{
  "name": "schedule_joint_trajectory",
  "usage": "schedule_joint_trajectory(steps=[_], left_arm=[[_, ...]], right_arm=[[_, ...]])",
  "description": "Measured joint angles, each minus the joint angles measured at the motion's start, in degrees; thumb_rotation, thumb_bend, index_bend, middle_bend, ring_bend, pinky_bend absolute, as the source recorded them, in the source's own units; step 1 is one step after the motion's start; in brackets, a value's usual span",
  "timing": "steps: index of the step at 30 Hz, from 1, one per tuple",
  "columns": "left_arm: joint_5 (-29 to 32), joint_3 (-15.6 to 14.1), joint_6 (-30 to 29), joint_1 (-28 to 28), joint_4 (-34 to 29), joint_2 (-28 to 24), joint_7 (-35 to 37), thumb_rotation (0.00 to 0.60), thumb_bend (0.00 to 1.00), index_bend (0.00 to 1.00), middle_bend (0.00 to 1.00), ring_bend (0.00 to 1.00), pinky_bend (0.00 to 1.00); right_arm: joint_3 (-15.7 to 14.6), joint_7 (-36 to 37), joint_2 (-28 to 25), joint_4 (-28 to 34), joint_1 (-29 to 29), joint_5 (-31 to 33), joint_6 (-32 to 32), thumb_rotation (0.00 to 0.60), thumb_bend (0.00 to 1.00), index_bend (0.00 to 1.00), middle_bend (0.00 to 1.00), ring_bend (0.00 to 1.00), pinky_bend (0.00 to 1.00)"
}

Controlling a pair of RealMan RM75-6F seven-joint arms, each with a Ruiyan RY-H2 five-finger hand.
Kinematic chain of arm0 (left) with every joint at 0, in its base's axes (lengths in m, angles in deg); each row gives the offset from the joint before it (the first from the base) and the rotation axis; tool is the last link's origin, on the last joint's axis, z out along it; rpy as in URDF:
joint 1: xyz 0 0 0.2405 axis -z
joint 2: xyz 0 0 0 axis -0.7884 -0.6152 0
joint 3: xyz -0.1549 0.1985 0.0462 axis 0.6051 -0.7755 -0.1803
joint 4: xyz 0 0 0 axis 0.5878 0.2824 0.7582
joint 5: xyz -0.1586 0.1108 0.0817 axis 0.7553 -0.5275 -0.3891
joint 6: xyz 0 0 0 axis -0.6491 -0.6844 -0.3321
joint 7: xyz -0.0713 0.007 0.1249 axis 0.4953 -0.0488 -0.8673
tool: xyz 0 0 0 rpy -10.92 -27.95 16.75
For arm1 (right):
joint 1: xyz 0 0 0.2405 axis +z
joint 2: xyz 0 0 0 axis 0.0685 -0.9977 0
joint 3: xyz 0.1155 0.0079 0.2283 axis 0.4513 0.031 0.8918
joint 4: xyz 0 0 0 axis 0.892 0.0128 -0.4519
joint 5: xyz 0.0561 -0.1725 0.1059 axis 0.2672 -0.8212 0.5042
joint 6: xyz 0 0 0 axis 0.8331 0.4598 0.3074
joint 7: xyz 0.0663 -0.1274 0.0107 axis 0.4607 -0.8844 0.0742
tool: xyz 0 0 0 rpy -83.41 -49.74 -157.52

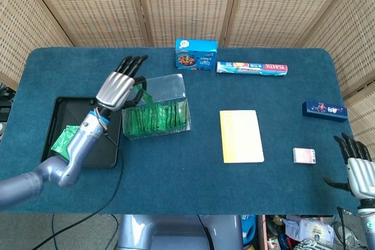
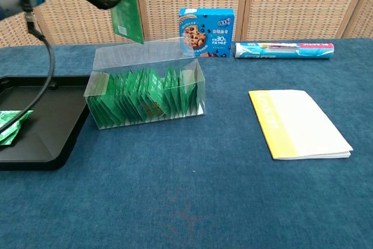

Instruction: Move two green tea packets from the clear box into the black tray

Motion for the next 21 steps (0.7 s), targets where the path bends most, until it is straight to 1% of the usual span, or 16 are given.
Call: schedule_joint_trajectory(steps=[4,10,14,17,21], left_arm=[[-0.22,-1.36,-0.54,-3.17,-2.59,-4.50,2.50,0.600,0.54,0.67,0.00,0.00,0.00],[-0.05,-5.24,0.85,-8.60,-7.88,-14.41,6.25,0.600,0.56,0.68,0.00,0.00,0.00],[1.05,-7.99,3.55,-11.65,-11.17,-20.74,8.42,0.600,0.59,0.69,0.00,0.00,0.00],[2.52,-10.30,6.44,-13.72,-12.18,-24.74,9.38,0.600,0.60,0.69,0.00,0.00,0.00],[5.25,-12.80,12.19,-14.97,-11.63,-26.48,10.53,0.600,0.62,0.69,0.00,0.00,0.00]], right_arm=[[-0.02,0.16,-0.17,0.22,-0.10,-0.17,-0.23,0.600,0.00,0.00,0.00,0.00,0.00],[-0.15,0.12,-0.21,0.47,-0.05,-0.49,-0.20,0.600,0.00,0.00,0.00,0.00,0.00],[-0.26,-0.12,-0.21,0.77,-0.02,-0.94,-0.40,0.600,0.00,0.00,0.00,0.00,0.00],[-0.49,-0.54,-0.18,1.16,0.01,-1.43,-0.54,0.600,0.00,0.00,0.00,0.00,0.00],[-0.77,-0.99,-0.08,1.40,-0.02,-1.64,-0.53,0.600,0.00,0.00,0.00,0.00,0.00]])
